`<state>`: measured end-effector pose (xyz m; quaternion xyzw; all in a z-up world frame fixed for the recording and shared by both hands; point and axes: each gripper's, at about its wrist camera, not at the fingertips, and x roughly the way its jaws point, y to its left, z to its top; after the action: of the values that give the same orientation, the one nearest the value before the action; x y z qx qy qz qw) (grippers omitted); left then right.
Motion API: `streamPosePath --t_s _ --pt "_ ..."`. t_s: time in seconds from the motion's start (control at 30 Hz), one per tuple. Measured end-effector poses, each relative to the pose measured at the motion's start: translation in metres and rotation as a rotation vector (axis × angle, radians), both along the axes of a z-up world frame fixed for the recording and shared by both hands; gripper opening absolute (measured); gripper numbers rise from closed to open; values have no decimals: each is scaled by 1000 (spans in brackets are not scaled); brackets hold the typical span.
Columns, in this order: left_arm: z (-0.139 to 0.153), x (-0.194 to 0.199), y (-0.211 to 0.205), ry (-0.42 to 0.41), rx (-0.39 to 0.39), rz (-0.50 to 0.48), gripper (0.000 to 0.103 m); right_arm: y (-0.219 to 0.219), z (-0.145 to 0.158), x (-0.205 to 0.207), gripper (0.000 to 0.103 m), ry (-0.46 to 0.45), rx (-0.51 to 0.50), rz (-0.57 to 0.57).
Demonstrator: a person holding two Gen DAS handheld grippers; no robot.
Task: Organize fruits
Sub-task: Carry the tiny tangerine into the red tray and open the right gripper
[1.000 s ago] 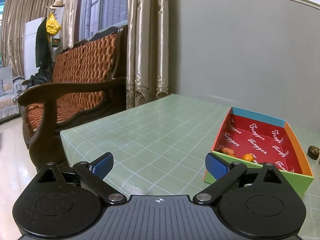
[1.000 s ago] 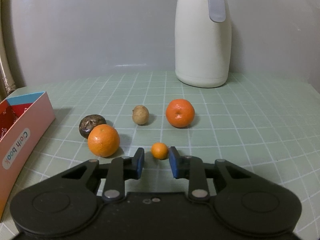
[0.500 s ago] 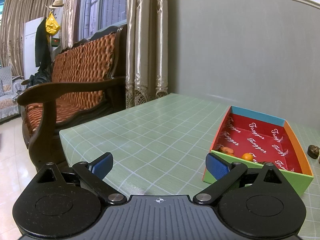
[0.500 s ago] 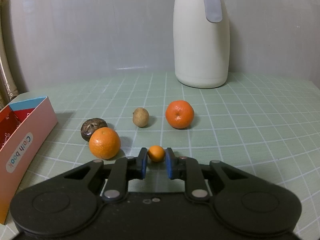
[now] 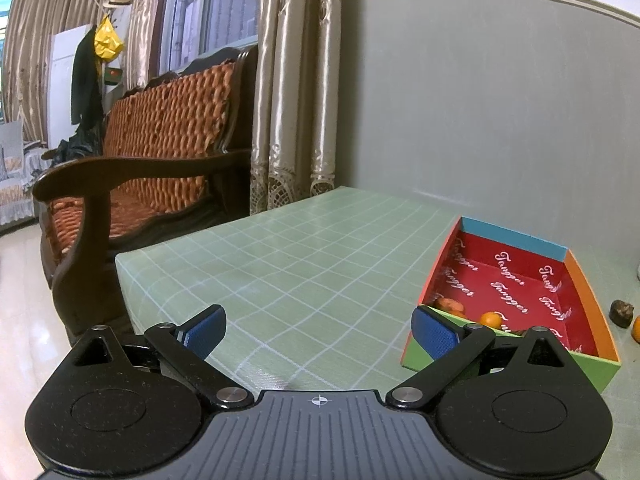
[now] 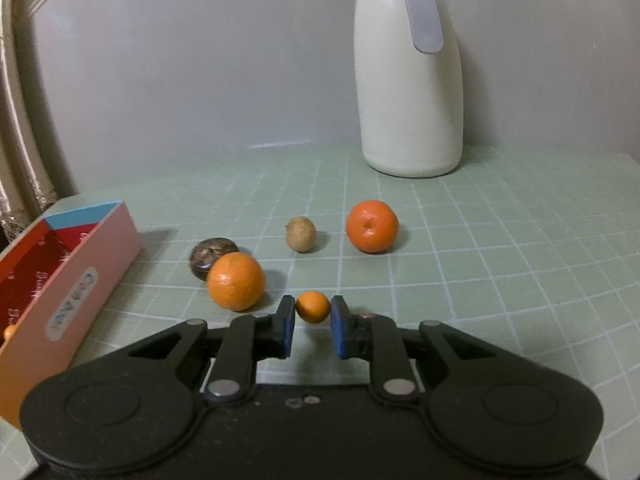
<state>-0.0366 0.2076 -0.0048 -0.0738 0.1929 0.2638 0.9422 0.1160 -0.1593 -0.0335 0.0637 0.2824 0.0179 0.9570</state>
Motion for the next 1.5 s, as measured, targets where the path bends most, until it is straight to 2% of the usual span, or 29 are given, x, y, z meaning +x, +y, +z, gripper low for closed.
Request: streamPosePath --t_s 0.23,0.47,0.67,0.93,1.17,1.23,1.33,1.4,1.5 --pt "1 -3 7 -16 -38 10 99 25 16 -21 18 -53 47 119" --pt "0 -7 18 -32 -69 32 99 87 35 -36 18 -102 71 319" --pt "0 -12 29 -45 -97 55 99 131 44 -45 18 -120 60 441" --pt "0 -20 42 -53 -109 84 99 159 39 -48 19 -86 23 500" --pt "-1 -20 43 -52 -110 90 99 160 36 -55 27 -77 19 507" --pt "-1 -17 39 -50 -100 78 99 158 36 -56 32 -86 20 504" --pt "0 -14 29 -46 -82 51 99 148 40 -58 48 -115 22 478" --pt "0 -10 20 -41 -74 22 99 136 44 -61 70 -143 12 446" --pt "2 -1 6 -31 -67 -27 99 118 49 -65 78 -201 -31 392"
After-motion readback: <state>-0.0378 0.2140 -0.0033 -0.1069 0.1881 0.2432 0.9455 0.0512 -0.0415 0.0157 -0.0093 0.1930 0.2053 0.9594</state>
